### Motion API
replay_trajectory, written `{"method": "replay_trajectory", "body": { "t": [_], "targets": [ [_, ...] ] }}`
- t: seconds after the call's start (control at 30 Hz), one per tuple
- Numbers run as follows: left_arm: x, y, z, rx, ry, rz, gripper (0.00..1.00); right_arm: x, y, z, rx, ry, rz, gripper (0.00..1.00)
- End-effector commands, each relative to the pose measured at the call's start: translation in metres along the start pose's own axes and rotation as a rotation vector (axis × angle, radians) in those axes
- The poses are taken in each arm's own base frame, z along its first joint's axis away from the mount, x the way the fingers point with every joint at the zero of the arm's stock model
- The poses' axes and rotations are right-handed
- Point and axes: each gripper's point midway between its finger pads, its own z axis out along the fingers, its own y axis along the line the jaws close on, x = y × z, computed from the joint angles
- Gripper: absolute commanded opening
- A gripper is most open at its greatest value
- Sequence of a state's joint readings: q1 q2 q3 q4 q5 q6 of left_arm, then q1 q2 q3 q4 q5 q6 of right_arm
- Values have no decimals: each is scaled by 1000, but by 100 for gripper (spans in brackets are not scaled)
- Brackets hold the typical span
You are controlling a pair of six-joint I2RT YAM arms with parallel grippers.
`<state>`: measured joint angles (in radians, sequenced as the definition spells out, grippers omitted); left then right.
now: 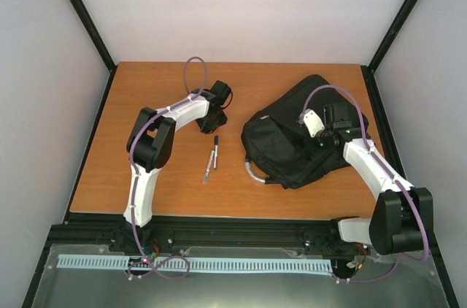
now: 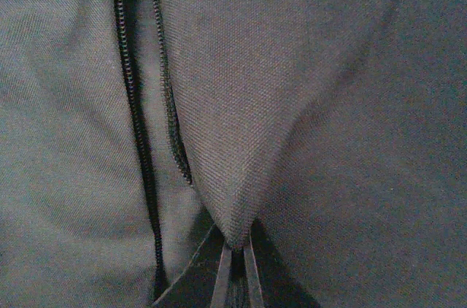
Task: Pack the student bag
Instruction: Pick up the stationery from the center of the board, then place the stationery at the center of the board.
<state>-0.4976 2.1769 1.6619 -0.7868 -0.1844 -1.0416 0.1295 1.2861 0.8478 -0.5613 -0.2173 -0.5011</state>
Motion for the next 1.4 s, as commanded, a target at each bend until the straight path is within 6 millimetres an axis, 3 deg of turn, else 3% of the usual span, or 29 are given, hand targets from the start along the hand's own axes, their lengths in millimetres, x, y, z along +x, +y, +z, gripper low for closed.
{"method": "replay_trajectory", "body": {
  "t": [0.0,0.2,0.4,0.57,0.8,0.93,1.03,1.1,1.23,1.37],
  "targets": [
    [-4,4,7,-15,38,-69,44,7,13,3,-61,19,-7,3],
    [-2,10,10,-28,49,-65,33,7,13,4,-60,21,-8,3],
    [-5,24,-3,-57,17,-20,23,6,13,3,-61,19,-8,3],
    [-5,34,-23,-32,-10,44,16,6,13,3,-61,15,-9,3],
    [10,12,-66,182,22,207,7,7,14,4,-63,19,-8,3],
    [50,-9,-95,319,88,387,10,7,14,4,-63,22,-9,3],
    [89,-10,-106,301,136,538,11,8,13,5,-64,25,-8,3],
    [114,1,-100,276,205,583,11,8,13,5,-62,27,-9,3],
    [146,32,-84,225,308,574,11,7,13,5,-62,23,-6,3],
    [173,48,-87,221,324,653,12,8,13,5,-63,25,-6,3]
  ]
}}
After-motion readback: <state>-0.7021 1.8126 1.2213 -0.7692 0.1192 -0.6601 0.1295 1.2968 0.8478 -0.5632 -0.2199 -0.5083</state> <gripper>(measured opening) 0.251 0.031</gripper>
